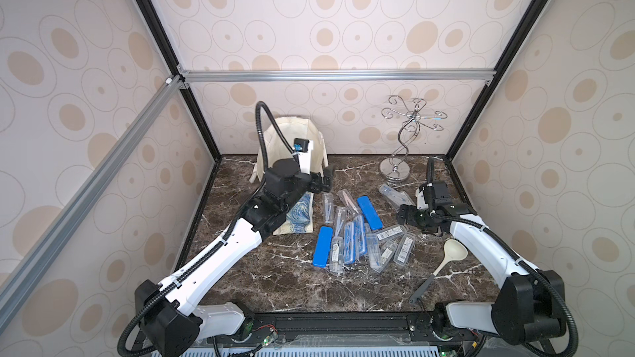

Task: Put the compass set into the canvas bag
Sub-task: Pick up the compass set at the center of the board.

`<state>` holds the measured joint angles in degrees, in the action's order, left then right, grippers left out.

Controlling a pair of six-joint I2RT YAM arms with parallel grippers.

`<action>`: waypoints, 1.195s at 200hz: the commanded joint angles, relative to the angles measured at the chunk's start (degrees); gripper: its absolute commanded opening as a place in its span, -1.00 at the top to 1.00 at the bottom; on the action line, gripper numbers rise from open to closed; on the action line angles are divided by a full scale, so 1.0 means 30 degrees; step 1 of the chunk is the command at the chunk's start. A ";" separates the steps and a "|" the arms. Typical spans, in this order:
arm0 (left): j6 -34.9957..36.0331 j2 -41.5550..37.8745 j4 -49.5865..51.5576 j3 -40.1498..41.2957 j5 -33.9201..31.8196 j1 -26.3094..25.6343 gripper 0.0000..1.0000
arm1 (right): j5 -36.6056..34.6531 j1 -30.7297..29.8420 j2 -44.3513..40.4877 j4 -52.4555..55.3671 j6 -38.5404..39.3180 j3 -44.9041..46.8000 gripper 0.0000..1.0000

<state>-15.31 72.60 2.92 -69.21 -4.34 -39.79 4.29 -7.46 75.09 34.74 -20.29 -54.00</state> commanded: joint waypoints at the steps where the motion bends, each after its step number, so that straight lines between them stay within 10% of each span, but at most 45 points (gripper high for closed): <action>1: 0.0413 0.0364 -0.1144 0.0602 -0.0238 -0.1480 -1.00 | -0.0166 -0.0017 0.0165 0.1291 -0.0214 0.0054 -0.81; 88: -0.1370 0.3339 -0.3650 0.2694 -0.0838 -0.5432 -1.00 | -0.1432 -0.0002 0.0829 0.1809 -0.2377 0.2629 -0.48; 239: -0.4682 0.4685 -0.8237 0.6322 -0.0673 -0.5728 -1.00 | -0.1321 -0.0002 0.5158 -0.1374 -0.2821 0.2387 -0.17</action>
<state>-27.49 85.43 -18.57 -49.21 -6.61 -56.58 2.33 -7.49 88.12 30.06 -28.10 -46.35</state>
